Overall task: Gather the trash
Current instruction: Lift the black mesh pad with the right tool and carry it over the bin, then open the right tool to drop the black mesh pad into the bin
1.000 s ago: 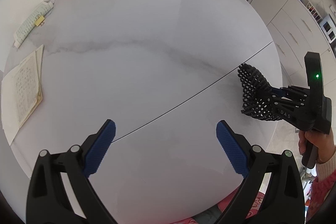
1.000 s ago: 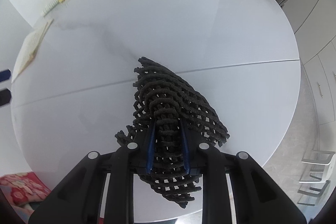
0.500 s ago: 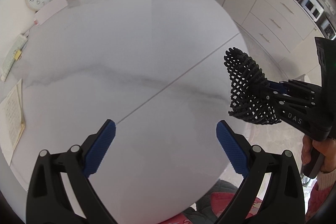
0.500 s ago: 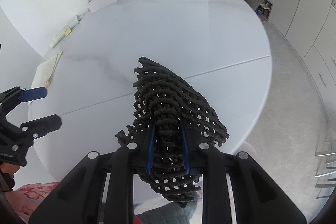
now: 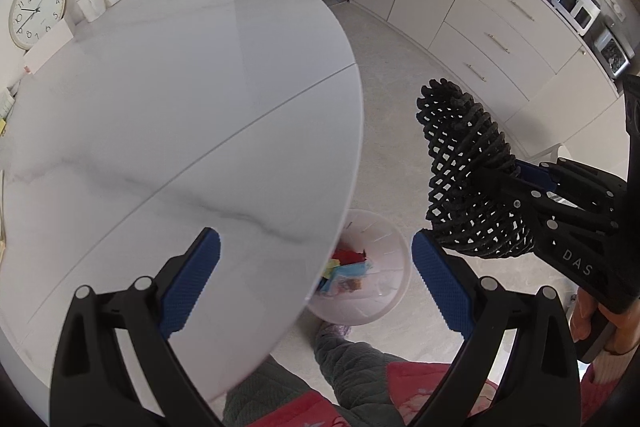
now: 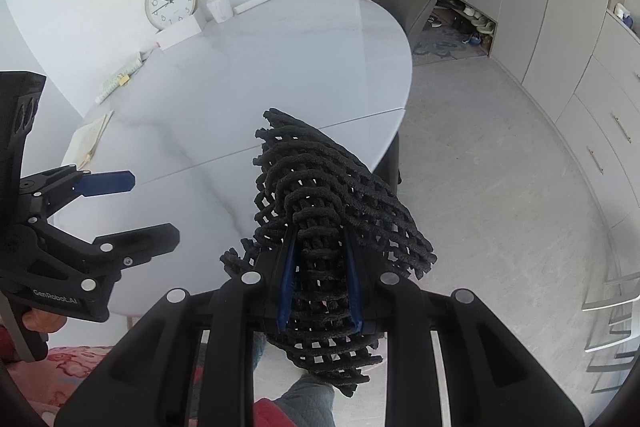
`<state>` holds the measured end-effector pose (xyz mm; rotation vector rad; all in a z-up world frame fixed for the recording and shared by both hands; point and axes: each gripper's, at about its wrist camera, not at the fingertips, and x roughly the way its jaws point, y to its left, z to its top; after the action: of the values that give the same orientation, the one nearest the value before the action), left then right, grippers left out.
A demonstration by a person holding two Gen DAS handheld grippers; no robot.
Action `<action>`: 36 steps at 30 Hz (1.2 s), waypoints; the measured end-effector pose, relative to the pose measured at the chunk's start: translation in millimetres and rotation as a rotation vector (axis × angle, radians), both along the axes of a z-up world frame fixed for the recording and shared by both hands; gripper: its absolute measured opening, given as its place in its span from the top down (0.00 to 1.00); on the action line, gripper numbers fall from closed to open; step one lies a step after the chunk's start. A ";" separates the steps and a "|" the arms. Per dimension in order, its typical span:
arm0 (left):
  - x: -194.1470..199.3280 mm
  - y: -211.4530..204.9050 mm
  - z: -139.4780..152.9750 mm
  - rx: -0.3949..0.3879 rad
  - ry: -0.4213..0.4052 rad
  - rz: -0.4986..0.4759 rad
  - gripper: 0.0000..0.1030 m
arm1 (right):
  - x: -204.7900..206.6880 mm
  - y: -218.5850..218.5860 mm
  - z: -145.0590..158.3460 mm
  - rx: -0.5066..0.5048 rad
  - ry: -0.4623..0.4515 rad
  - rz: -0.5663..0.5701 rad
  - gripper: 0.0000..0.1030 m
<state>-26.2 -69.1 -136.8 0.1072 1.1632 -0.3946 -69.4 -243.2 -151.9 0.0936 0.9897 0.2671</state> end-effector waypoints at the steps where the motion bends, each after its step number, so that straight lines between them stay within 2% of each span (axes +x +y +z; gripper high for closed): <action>1: -1.5 -4.6 0.1 -0.001 0.004 0.002 0.10 | -1.5 -3.4 -0.3 0.002 -0.001 0.005 0.77; 7: -6.4 -30.6 -7.1 0.019 0.023 0.005 0.10 | -11.2 -26.6 -9.1 0.029 0.002 0.014 0.76; 12: -6.3 -39.9 -17.7 0.031 0.041 0.001 0.10 | -14.8 -37.8 -32.7 0.040 0.043 0.003 0.74; 17: -6.1 -46.3 -39.0 0.055 0.063 -0.019 0.10 | -8.3 -41.3 -88.6 0.060 0.145 -0.013 0.73; 23: -7.3 -44.5 -61.1 0.077 0.097 -0.008 0.10 | 10.9 -38.0 -181.7 0.106 0.311 -0.074 0.73; 28: -6.4 -43.5 -73.9 0.099 0.116 0.009 0.10 | 23.0 -15.9 -235.9 0.103 0.368 -0.065 0.68; 30: -5.2 -42.4 -78.7 0.112 0.125 0.016 0.10 | 26.7 -5.8 -254.3 0.089 0.395 -0.065 0.57; 31: -4.3 -42.5 -79.9 0.115 0.128 0.017 0.10 | 27.3 -2.3 -261.4 0.086 0.405 -0.064 0.45; 34: -3.4 -42.4 -82.8 0.124 0.131 0.017 0.10 | 29.7 5.7 -276.8 0.062 0.429 -0.071 0.23; 35: -3.6 -43.0 -83.5 0.129 0.131 0.015 0.10 | 29.4 6.7 -278.8 0.064 0.435 -0.075 0.17; 36: -3.0 -43.6 -84.7 0.134 0.131 0.010 0.10 | 28.7 6.3 -279.3 0.074 0.440 -0.079 0.17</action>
<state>-29.2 -112.7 -221.5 0.1946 1.3184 -0.3188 -40.7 -236.8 -431.1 0.2671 1.4096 0.2142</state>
